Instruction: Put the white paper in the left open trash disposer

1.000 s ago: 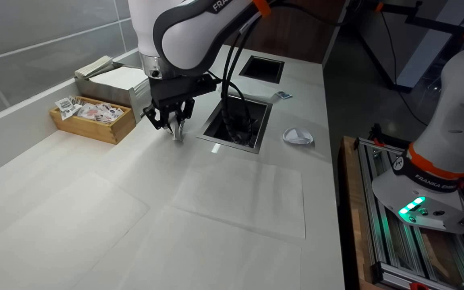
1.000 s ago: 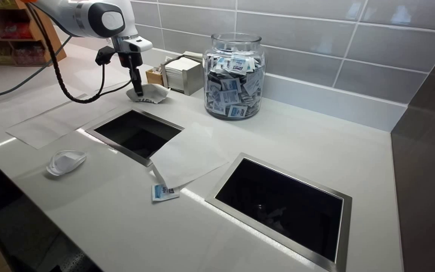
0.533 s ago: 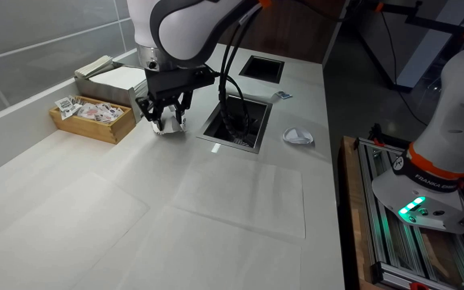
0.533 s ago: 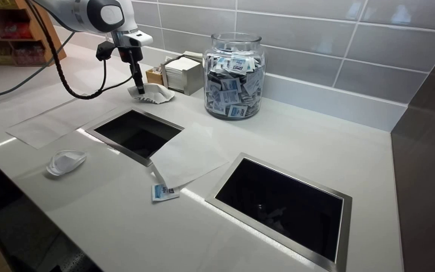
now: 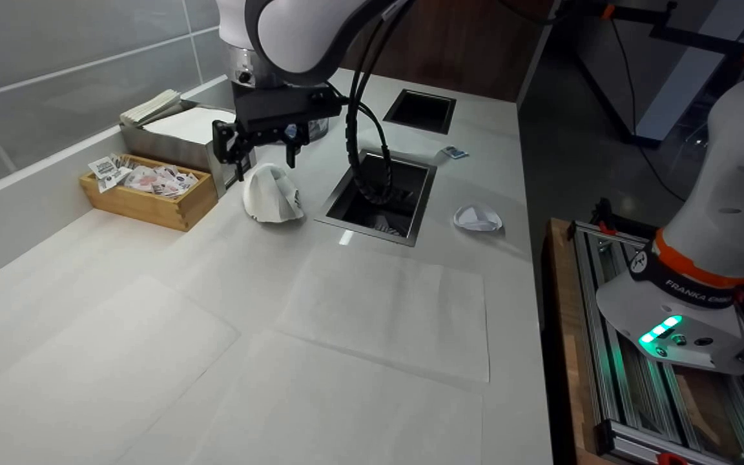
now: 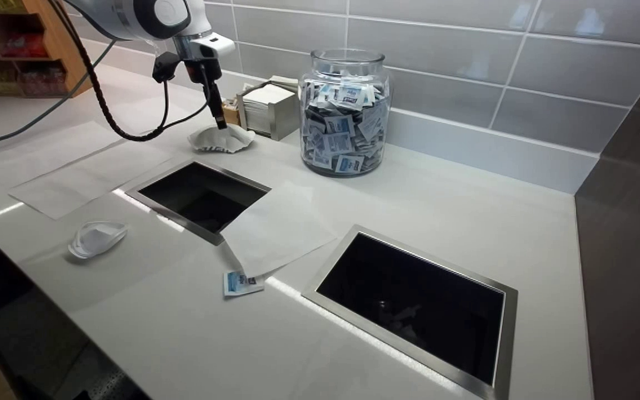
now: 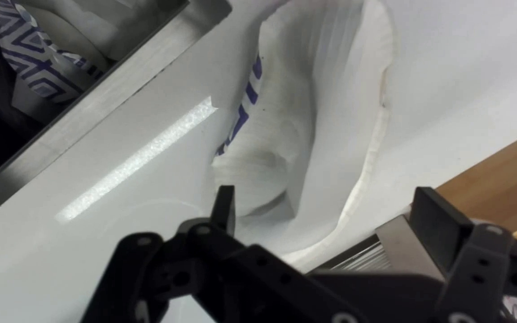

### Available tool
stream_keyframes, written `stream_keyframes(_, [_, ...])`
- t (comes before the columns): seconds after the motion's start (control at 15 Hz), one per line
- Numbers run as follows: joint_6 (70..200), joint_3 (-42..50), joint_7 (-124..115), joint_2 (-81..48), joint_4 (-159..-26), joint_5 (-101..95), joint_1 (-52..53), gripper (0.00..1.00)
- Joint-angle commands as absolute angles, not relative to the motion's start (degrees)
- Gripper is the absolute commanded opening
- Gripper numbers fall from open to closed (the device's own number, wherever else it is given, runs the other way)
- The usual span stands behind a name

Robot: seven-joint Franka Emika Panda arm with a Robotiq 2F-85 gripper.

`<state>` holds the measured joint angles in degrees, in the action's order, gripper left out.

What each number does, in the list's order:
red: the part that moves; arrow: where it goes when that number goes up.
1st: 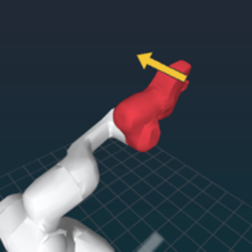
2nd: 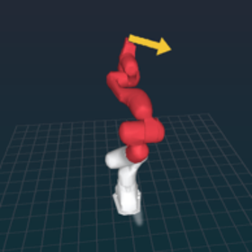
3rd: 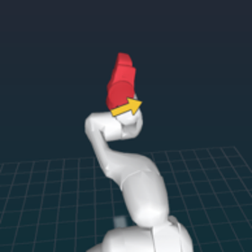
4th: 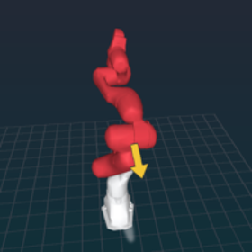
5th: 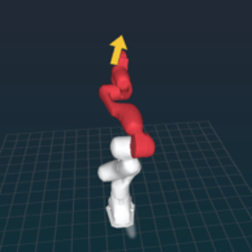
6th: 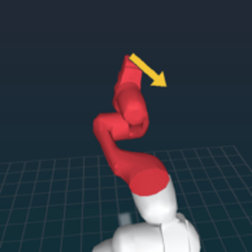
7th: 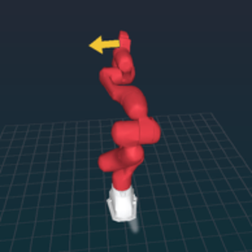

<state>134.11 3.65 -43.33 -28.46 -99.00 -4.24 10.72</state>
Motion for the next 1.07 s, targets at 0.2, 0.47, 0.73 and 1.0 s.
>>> stream_keyframes(0.2, [133.5,3.0,-43.6,-31.6,-97.4,-3.2,11.0,0.75])
stream_keyframes(0.47, [133.4,3.4,-44.5,-32.5,-97.5,-3.1,11.2,0.42])
stream_keyframes(0.73, [133.5,3.5,-44.8,-32.6,-97.4,-3.3,11.5,0.12])
stream_keyframes(1.0, [132.9,3.7,-45.3,-31.9,-97.6,-3.5,11.5,0.0])
